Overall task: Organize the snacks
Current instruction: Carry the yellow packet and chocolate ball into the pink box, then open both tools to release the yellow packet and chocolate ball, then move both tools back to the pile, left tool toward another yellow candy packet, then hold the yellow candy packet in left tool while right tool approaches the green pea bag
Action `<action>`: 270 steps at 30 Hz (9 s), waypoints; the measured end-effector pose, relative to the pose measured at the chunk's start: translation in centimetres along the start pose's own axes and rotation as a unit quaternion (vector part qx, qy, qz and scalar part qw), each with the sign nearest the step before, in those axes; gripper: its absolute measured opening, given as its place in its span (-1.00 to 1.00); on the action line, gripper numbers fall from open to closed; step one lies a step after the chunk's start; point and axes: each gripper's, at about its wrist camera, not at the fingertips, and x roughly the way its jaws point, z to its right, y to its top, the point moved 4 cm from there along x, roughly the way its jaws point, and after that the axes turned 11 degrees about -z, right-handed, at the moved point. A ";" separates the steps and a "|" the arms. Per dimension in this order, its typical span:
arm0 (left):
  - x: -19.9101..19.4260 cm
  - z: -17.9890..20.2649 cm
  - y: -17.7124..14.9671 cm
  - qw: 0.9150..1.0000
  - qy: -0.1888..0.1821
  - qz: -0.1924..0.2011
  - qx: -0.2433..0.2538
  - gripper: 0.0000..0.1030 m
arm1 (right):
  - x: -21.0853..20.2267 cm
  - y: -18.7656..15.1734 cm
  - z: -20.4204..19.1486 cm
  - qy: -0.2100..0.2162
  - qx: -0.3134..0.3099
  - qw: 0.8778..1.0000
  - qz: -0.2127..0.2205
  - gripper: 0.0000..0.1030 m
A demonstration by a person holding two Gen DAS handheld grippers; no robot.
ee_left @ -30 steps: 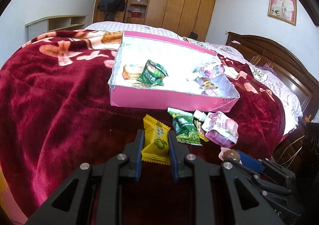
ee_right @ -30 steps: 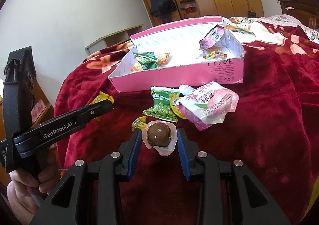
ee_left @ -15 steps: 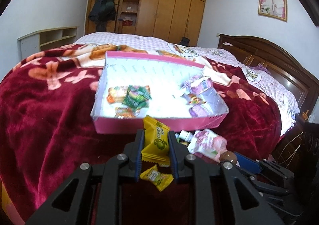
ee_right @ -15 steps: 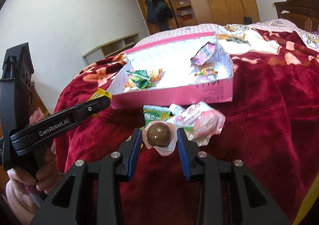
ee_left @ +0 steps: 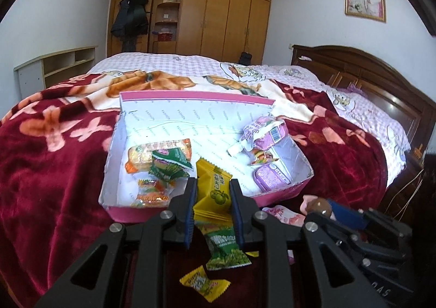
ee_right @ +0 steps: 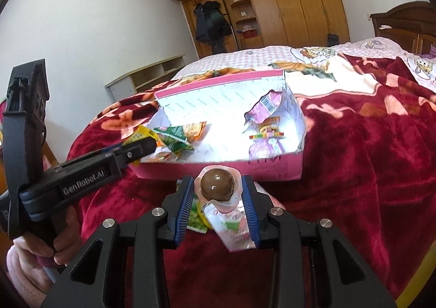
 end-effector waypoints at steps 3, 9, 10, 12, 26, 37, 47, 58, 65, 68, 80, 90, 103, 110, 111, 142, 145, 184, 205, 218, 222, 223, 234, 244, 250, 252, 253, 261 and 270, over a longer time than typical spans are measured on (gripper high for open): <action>0.8 0.2 0.4 1.000 -0.004 -0.004 0.003 -0.54 | 0.4 0.8 0.4 -0.004 -0.001 1.000 0.003 -0.29; 2.7 0.4 1.3 1.000 -0.008 -0.012 0.007 -0.54 | 1.1 2.4 1.1 -0.014 0.000 1.000 0.009 -0.29; 3.1 0.4 1.3 1.000 -0.007 -0.015 0.009 -0.54 | 1.2 2.6 1.3 -0.016 -0.001 1.000 0.009 -0.29; 3.7 0.3 1.4 1.000 -0.005 -0.020 0.011 -0.54 | 1.5 3.0 1.6 -0.021 -0.001 1.000 0.010 -0.29; 7.5 -0.4 1.6 0.999 0.011 -0.051 0.011 -0.54 | 4.5 4.4 3.8 -0.026 0.016 1.000 -0.006 -0.29; 9.5 -0.8 1.9 0.997 0.017 -0.069 0.007 -0.53 | 6.3 4.6 4.7 -0.033 0.018 0.999 -0.014 -0.29; 10.5 -1.5 2.1 0.997 0.020 -0.076 -0.004 -0.53 | 6.9 4.7 5.0 -0.041 0.016 0.999 -0.009 -0.29; 10.6 -1.5 2.0 0.997 0.019 -0.078 -0.005 -0.46 | 7.1 5.0 4.8 -0.034 0.013 0.999 -0.005 -0.27; 9.5 -1.0 1.9 0.997 0.028 -0.070 0.009 -0.15 | 6.6 5.1 5.1 -0.020 0.030 0.999 -0.002 -0.22; 8.8 -0.8 1.7 0.997 0.035 -0.066 0.018 -0.10 | 6.1 5.0 5.1 -0.014 0.032 0.999 0.004 -0.04; 6.2 0.1 0.8 0.997 0.030 -0.056 0.031 0.02 | 4.1 4.1 3.8 -0.013 0.020 1.000 0.016 0.00; 3.6 0.3 -0.8 0.998 0.030 -0.049 0.032 0.03 | 2.5 2.5 2.7 -0.007 0.021 1.000 0.018 0.02; 1.8 -1.2 -4.3 0.997 0.036 -0.067 0.002 0.04 | 0.8 -0.3 2.0 -0.004 0.030 0.999 0.015 0.10; 1.6 -1.6 -6.4 0.996 0.037 -0.085 -0.014 0.04 | 0.4 -2.0 2.1 -0.006 0.034 0.999 0.006 0.10; 1.6 -1.7 -6.7 0.995 0.035 -0.089 -0.017 0.04 | 0.4 -2.3 2.2 -0.006 0.034 0.999 0.004 0.10; 4.1 -0.1 -10.2 0.993 0.039 -0.114 -0.010 -0.01 | 2.4 -6.0 3.6 -0.003 0.052 0.998 -0.029 0.10; 4.3 0.0 -10.1 0.993 0.041 -0.109 -0.007 -0.04 | 2.4 -6.1 3.6 -0.002 0.050 0.998 -0.028 0.11; 0.6 -7.4 -11.1 0.988 0.109 -0.080 -0.081 -0.24 | 2.4 -6.6 -2.6 0.011 0.005 0.998 -0.055 0.15; 0.9 -8.2 -12.0 0.990 0.089 -0.068 -0.083 -0.24 | 5.1 -5.7 -6.5 0.040 -0.004 0.995 -0.096 0.22; 0.8 -8.6 -12.1 0.991 0.071 -0.064 -0.096 -0.23 | 8.8 -5.1 -6.3 -0.029 -0.028 0.994 -0.104 0.22; 0.8 -8.7 -12.1 0.991 0.067 -0.064 -0.098 -0.23 | 8.3 -5.3 -5.9 -0.054 -0.025 0.994 -0.091 0.23; 0.8 -8.7 -12.1 0.991 0.066 -0.064 -0.099 -0.23 | 8.2 -5.3 -5.5 -0.061 -0.018 0.994 -0.092 0.23; 0.7 -8.8 -12.1 0.991 0.062 -0.062 -0.104 -0.23 | 8.4 -5.5 -5.7 -0.017 0.013 0.994 -0.111 0.24; 0.7 -8.9 -12.1 0.991 0.060 -0.060 -0.104 -0.23 | 10.0 -3.6 -6.4 -0.031 0.011 0.994 -0.102 0.24; 0.7 -8.9 -12.2 0.991 0.059 -0.059 -0.104 -0.23 | 11.8 -3.2 -6.6 -0.028 0.014 0.993 -0.115 0.24; 0.7 -8.9 -12.2 0.991 0.057 -0.057 -0.105 -0.23 | 11.7 -3.4 -6.7 -0.026 0.013 0.993 -0.112 0.24; 0.6 -8.9 -12.2 0.991 0.056 -0.056 -0.106 -0.23 | 11.7 -3.5 -6.6 -0.024 0.015 0.993 -0.111 0.23; 0.2 -8.8 -12.0 0.991 0.059 -0.055 -0.107 -0.23 | 10.2 -4.1 -7.2 -0.006 0.001 0.995 -0.099 0.02; -0.9 -8.2 -11.7 0.991 0.063 -0.050 -0.105 -0.23 | 7.5 -5.0 -7.6 0.028 0.006 0.995 -0.091 0.01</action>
